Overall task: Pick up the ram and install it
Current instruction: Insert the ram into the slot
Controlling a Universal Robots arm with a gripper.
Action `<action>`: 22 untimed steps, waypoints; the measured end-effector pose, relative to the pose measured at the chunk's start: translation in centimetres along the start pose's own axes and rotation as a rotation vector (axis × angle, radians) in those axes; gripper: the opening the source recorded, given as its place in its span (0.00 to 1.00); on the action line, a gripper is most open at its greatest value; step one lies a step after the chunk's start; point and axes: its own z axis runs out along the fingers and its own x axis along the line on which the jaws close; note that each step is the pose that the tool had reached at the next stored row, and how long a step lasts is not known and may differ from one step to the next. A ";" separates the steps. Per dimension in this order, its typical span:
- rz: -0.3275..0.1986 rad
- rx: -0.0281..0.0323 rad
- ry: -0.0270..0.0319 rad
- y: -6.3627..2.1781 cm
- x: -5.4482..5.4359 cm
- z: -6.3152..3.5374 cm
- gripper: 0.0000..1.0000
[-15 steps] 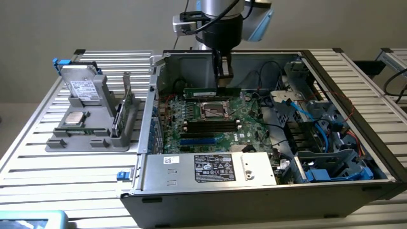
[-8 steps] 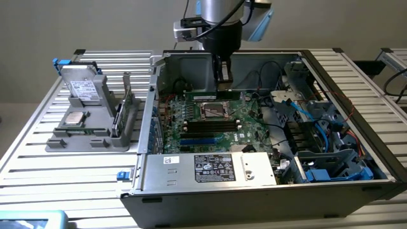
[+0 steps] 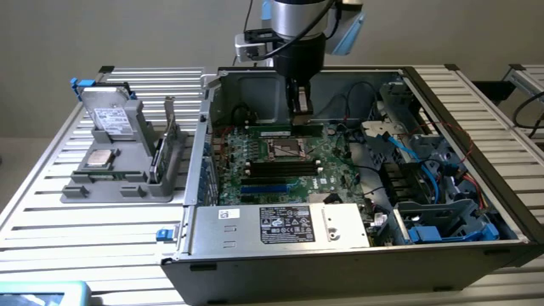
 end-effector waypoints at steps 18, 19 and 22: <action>-0.001 -0.0001 0.0064 -0.08 0.0 2.20 0.14; -0.001 -0.0002 0.0088 -0.08 -0.1 2.32 0.14; -0.001 -0.0002 0.0155 -0.05 -0.1 2.69 0.14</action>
